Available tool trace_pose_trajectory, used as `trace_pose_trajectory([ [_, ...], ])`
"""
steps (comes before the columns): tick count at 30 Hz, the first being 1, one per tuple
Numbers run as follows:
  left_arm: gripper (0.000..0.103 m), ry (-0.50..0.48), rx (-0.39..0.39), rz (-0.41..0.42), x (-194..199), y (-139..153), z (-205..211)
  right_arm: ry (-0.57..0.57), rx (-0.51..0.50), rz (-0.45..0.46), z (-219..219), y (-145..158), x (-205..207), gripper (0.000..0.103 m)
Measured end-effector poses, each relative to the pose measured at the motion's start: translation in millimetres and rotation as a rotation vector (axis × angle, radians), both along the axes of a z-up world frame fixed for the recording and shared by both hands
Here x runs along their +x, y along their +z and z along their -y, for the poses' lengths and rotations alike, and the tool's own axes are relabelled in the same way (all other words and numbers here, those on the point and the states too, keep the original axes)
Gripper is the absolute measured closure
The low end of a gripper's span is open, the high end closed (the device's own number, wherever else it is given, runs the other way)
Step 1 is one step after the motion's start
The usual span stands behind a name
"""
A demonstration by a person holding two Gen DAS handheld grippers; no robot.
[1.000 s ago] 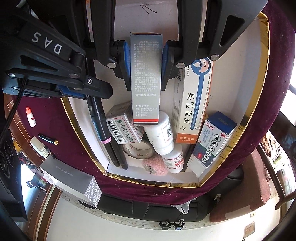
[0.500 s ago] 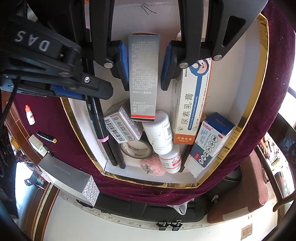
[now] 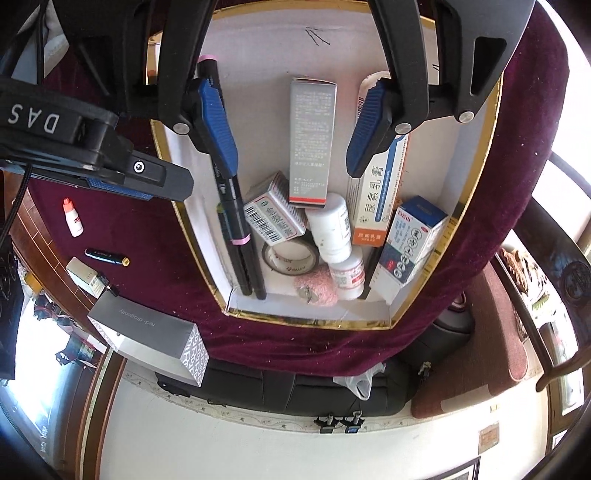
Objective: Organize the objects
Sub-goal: 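Move both open grippers back toward the pill bottle and yellow-capped marker, then grasp the orange-capped pill bottle with the right gripper while the left gripper grasps the yellow-capped marker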
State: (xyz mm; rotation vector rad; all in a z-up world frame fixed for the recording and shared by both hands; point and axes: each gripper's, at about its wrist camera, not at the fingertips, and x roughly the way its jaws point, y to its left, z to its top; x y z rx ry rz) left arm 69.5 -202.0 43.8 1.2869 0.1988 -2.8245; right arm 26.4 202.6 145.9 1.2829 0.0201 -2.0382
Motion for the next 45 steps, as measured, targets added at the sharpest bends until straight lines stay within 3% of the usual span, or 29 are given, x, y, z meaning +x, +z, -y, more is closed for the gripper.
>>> trace_pose_trajectory([
  [5, 0.042, -0.009, -0.031, -0.025, 5, 12, -13, -0.048, -0.021, -0.01, -29, 5, -7, 0.055],
  [25, 0.041, -0.114, -0.163, -0.055, 6, 29, -100, -0.378, -0.079, 0.003, -206, -3, -63, 0.052],
  [28, 0.027, -0.097, -0.184, -0.109, 6, 38, -107, -0.466, -0.047, -0.03, -237, -1, -75, 0.051],
  [30, 0.025, -0.096, -0.186, -0.139, 4, 45, -113, -0.519, -0.008, -0.058, -258, 0, -88, 0.044],
  [32, 0.025, -0.11, -0.181, -0.134, -2, 47, -121, -0.557, 0.032, -0.07, -273, -2, -99, 0.043],
  [40, 0.025, -0.192, -0.149, -0.021, -27, 31, -155, -0.492, 0.083, -0.08, -248, -16, -141, 0.044],
  [45, 0.025, -0.229, -0.16, -0.019, -40, 36, -171, -0.468, 0.153, -0.078, -228, -34, -166, 0.044],
])
